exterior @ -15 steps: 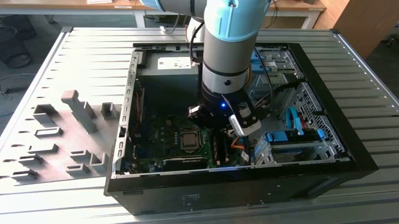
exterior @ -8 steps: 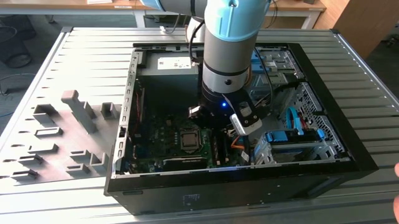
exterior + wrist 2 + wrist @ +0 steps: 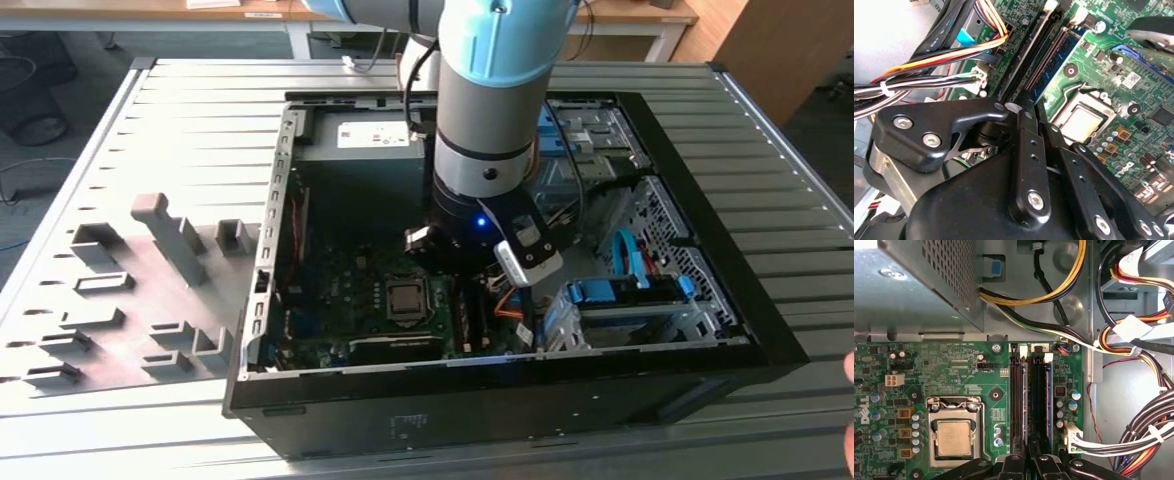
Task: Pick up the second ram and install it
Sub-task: 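Insert the second ram into the second slot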
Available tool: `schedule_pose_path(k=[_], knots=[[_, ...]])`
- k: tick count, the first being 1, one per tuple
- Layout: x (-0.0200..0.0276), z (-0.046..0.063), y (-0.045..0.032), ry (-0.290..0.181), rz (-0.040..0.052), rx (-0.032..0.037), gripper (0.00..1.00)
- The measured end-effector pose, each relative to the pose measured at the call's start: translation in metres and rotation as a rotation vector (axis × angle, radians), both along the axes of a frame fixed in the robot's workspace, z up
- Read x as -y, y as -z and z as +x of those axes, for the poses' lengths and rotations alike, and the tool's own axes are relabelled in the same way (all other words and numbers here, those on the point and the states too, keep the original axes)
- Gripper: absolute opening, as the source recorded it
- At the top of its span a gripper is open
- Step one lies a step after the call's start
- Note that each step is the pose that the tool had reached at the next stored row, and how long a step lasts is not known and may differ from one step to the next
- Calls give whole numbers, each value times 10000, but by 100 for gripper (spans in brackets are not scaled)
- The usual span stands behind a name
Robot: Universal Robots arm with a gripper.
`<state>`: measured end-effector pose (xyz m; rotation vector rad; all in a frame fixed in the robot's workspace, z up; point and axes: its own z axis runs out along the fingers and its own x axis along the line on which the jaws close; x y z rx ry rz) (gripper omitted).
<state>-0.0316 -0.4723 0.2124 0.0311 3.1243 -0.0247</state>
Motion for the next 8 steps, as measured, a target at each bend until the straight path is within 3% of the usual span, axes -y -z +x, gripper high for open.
schedule_pose_path(k=[8], knots=[[-2,-3,2,-2,5,2,14]])
